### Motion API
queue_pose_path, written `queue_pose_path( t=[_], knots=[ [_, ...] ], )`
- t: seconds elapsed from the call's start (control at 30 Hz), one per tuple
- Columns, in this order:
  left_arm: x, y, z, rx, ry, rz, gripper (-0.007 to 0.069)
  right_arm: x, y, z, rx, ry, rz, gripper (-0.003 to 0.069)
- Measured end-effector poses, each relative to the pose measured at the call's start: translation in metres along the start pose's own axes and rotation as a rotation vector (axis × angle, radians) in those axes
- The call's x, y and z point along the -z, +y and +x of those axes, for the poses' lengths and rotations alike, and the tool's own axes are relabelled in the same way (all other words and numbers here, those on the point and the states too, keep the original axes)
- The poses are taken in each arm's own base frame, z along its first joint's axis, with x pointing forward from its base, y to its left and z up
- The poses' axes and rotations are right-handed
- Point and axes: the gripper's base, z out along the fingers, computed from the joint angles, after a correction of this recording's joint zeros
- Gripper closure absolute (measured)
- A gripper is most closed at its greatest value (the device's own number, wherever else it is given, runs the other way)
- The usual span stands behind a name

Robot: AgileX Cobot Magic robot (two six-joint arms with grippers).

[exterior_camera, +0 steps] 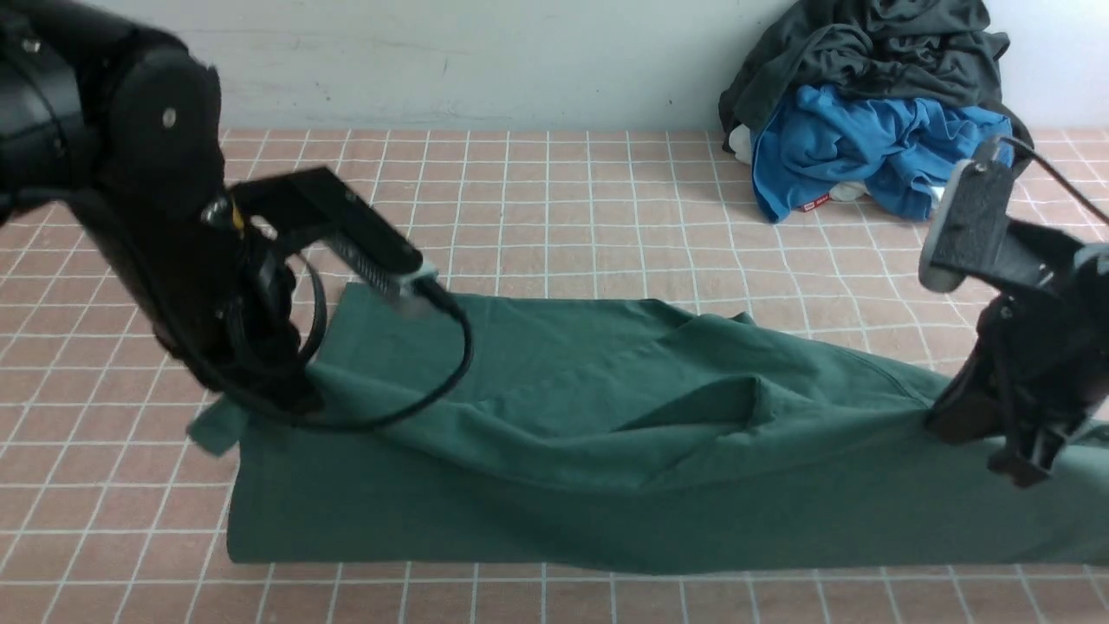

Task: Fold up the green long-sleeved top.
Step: Use both arms to drag the lower edge of the fabric forward and fold it over the upper edge

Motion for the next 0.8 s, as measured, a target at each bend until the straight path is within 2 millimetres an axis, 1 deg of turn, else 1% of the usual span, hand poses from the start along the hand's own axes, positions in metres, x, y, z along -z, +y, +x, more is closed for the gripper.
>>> queue_pose_path(
  t=[0.03,0.07,0.1,0.17,0.2,0.23,0.3,0.33,0.37,0.47,0.5,0.53,0.57,0.6,0.63,0.73,0.8],
  knots=[
    [0.003,0.009,-0.012,-0.001,-0.017,-0.011,0.0622,-0.004,-0.011,-0.004,-0.015,0.000,-0.006,0.0659],
    [0.003,0.010,-0.014,-0.001,-0.020,-0.012,0.0622,-0.003,-0.014,-0.005,-0.017,-0.003,-0.001,0.0659],
    [0.003,0.020,-0.028,-0.008,-0.035,-0.023,0.0622,-0.010,-0.027,-0.009,-0.031,0.004,-0.008,0.0659],
    [-0.002,0.030,-0.043,-0.020,-0.039,-0.031,0.0622,-0.018,-0.043,-0.015,-0.040,0.009,-0.013,0.0659],
    [-0.004,0.036,-0.051,-0.025,-0.040,-0.039,0.0622,-0.022,-0.050,-0.018,-0.043,0.010,-0.016,0.0659],
    [-0.002,0.036,-0.052,-0.024,-0.046,-0.043,0.0622,-0.024,-0.051,-0.019,-0.043,0.011,-0.017,0.0659],
    [-0.017,0.050,-0.068,-0.028,-0.038,-0.065,0.0622,-0.037,-0.066,-0.027,-0.052,0.013,-0.023,0.0659],
    [-0.019,0.055,-0.072,-0.024,-0.040,-0.071,0.0622,-0.041,-0.070,-0.028,-0.056,0.016,-0.026,0.0659],
    [-0.022,0.055,-0.072,-0.025,-0.035,-0.068,0.0622,-0.042,-0.071,-0.029,-0.059,0.016,-0.025,0.0659],
    [-0.039,0.067,-0.083,-0.013,-0.022,-0.071,0.0622,-0.062,-0.084,-0.033,-0.089,0.021,-0.027,0.0659],
    [-0.044,0.071,-0.085,-0.006,-0.018,-0.070,0.0622,-0.069,-0.088,-0.033,-0.105,0.020,-0.020,0.0659],
    [-0.045,0.072,-0.085,-0.005,-0.016,-0.070,0.0622,-0.069,-0.088,-0.033,-0.105,0.017,-0.016,0.0659],
    [-0.055,0.076,-0.086,0.002,-0.002,-0.063,0.0622,-0.078,-0.092,-0.033,-0.126,0.015,-0.006,0.0659],
    [-0.056,0.077,-0.086,0.004,0.000,-0.062,0.0622,-0.079,-0.092,-0.033,-0.128,0.016,-0.008,0.0659],
    [-0.067,0.081,-0.085,0.012,0.021,-0.053,0.0622,-0.088,-0.097,-0.033,-0.149,0.009,0.011,0.0652],
    [-0.084,0.087,-0.084,0.026,0.047,-0.041,0.0622,-0.099,-0.102,-0.033,-0.175,-0.004,0.038,0.0632],
    [-0.096,0.091,-0.084,0.045,0.053,-0.040,0.0617,-0.106,-0.106,-0.033,-0.200,-0.018,0.064,0.0601]
  ],
)
